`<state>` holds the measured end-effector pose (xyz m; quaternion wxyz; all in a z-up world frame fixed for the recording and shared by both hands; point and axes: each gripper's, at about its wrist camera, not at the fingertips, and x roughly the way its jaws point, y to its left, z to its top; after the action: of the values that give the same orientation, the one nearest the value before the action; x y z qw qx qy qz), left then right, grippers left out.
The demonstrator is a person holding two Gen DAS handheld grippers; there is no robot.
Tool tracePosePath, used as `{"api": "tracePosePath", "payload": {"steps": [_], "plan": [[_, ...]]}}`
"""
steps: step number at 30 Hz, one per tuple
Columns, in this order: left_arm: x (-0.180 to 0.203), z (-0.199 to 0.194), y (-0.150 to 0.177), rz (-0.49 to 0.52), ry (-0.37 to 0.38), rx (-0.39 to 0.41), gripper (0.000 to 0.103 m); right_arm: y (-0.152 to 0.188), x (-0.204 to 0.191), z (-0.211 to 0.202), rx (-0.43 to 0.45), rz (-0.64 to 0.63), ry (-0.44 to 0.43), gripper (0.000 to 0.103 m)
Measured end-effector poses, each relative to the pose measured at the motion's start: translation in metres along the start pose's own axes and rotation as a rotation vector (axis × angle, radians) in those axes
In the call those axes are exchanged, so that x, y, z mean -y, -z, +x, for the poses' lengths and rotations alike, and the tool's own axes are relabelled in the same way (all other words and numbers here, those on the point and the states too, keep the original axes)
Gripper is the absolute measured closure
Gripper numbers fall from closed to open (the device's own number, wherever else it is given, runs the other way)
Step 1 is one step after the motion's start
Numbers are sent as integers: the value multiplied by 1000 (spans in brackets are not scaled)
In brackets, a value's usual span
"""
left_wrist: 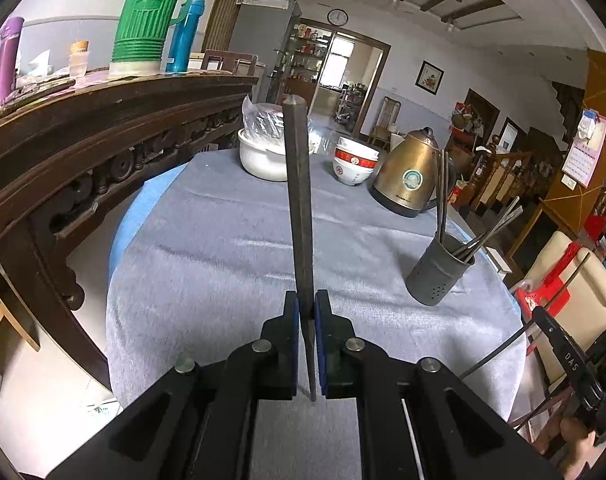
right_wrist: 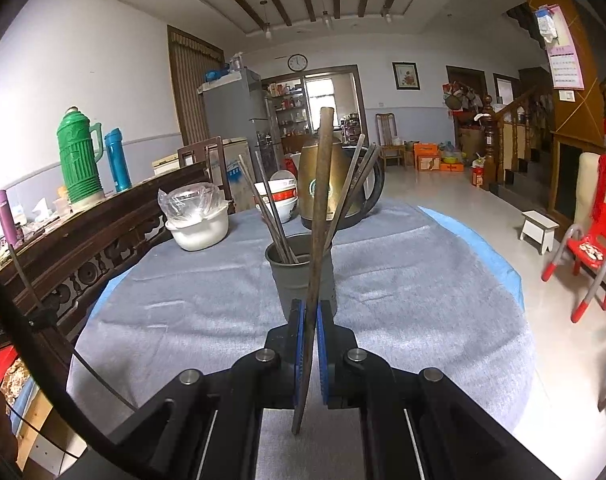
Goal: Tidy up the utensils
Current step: 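Lift both held chopsticks up and carry them over the grey cup, then lower both chopsticks into the grey cup and open both tools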
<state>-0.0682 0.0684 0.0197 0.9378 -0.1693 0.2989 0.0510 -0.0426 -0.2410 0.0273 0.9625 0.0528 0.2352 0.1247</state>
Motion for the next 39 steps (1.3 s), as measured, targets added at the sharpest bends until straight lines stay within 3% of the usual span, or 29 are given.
{"api": "tracePosePath", "payload": {"steps": [14,22,29,39], "plan": [[-31,12,-19,-157,22,-46,96,-18,13,6,-11,90,-50,97],[-37,23,-33,-233,103,-80,96,-32,18,11,-7,135,-67,97],[-24,30,-50,-260,176,-81,96,-43,20,6,26,148,-73,97],[27,34,-92,-206,267,-20,96,-80,35,-3,134,188,-103,97]]}}
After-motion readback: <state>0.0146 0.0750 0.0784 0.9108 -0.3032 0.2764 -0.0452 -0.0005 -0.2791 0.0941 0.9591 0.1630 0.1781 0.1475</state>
